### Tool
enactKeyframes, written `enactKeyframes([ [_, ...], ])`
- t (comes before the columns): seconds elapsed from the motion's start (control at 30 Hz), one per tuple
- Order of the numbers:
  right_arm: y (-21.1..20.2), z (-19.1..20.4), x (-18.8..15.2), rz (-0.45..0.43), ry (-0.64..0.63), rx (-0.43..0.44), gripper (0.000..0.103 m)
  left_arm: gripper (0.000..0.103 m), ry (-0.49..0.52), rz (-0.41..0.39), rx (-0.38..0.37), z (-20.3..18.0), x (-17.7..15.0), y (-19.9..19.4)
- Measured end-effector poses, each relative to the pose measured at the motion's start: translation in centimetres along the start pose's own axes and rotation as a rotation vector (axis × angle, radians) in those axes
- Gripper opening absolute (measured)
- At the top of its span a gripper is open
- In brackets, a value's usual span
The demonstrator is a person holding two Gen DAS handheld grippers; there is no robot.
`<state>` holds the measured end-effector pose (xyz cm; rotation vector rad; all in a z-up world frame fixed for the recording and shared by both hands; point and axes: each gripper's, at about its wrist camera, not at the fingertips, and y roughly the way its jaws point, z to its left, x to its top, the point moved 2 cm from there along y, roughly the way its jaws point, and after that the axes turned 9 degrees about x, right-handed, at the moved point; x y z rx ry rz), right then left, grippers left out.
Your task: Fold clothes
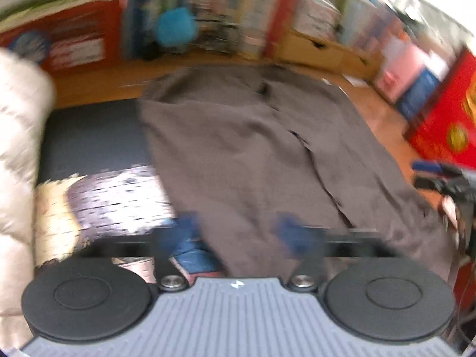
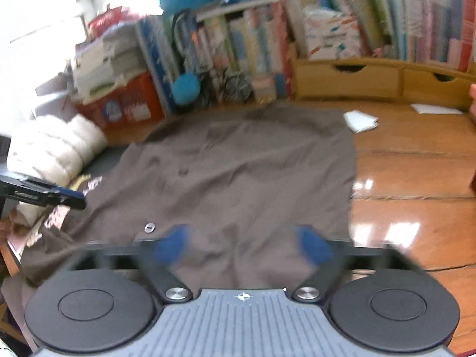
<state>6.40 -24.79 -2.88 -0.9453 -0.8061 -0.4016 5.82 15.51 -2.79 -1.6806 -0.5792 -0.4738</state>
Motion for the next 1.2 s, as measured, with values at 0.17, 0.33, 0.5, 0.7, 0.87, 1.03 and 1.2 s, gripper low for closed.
enactKeyframes([
  [0.17,-0.7,-3.0,0.5,-0.045,0.103,-0.028,0.097,0.103,-0.308,0.052,-0.246,4.9,1.3,1.7],
  [0.33,0.7,-6.3,-0.1,-0.043,0.257,-0.05,0.097,0.103,-0.399,0.114,-0.311,5.9,1.7,4.6],
  [0.5,1.9,-8.7,-0.2,-0.08,0.354,-0.017,0.098,0.103,-0.394,0.115,-0.343,5.6,2.4,5.7],
  [0.7,3.1,-9.8,0.3,-0.115,0.35,-0.026,0.093,0.086,-0.411,0.126,-0.409,5.5,3.1,7.4],
  [0.87,4.5,-7.9,0.4,-0.048,0.211,-0.062,0.041,0.05,-0.35,0.161,-0.434,4.4,2.8,8.4],
  [1.03,5.3,-6.9,0.3,-0.015,0.18,-0.07,0.005,0.003,-0.329,0.201,-0.402,3.9,2.4,9.2],
  [1.2,5.2,-7.0,0.8,-0.014,0.158,-0.137,0.004,0.0,-0.274,0.176,-0.324,3.6,3.2,8.5],
])
